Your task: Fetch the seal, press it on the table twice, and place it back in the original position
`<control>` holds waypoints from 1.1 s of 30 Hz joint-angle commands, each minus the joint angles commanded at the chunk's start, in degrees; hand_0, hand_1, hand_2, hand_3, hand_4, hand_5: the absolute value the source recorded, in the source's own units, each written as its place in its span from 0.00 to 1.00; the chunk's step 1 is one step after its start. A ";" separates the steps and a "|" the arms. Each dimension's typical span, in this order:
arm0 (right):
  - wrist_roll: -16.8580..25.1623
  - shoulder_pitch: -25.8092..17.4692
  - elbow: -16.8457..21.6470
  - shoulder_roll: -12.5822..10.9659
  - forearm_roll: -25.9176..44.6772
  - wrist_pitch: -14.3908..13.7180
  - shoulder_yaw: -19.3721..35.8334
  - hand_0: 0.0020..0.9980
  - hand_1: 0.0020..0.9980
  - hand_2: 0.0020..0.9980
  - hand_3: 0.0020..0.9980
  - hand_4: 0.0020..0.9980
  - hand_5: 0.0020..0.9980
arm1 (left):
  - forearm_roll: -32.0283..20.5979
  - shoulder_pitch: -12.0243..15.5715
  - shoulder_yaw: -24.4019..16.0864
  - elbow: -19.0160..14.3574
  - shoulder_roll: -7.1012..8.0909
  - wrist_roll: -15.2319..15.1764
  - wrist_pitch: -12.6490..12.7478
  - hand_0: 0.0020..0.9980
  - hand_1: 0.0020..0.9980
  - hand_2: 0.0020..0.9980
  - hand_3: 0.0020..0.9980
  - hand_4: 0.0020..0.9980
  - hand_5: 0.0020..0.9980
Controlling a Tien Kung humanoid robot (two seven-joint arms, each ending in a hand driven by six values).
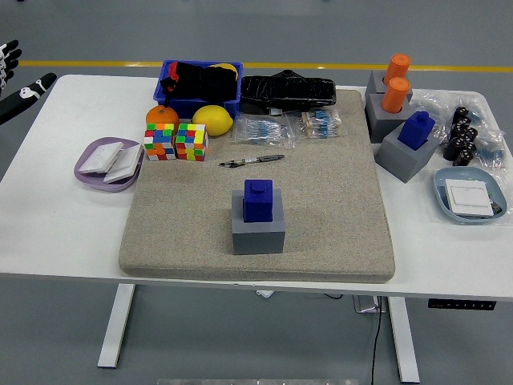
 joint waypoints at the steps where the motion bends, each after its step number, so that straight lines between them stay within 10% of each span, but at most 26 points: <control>1: -0.05 0.05 0.02 0.08 0.10 0.07 -0.04 0.79 0.68 0.66 0.61 0.78 0.44 | 0.13 0.04 0.02 -0.08 0.01 0.02 0.04 0.95 0.98 0.97 0.98 0.95 0.52; 33: -0.42 0.11 -0.14 -0.23 0.38 0.48 0.74 0.78 0.68 0.66 0.61 0.78 0.44 | 0.48 0.20 0.83 -0.62 -0.11 1.28 -0.53 0.94 0.98 0.97 0.99 0.96 0.48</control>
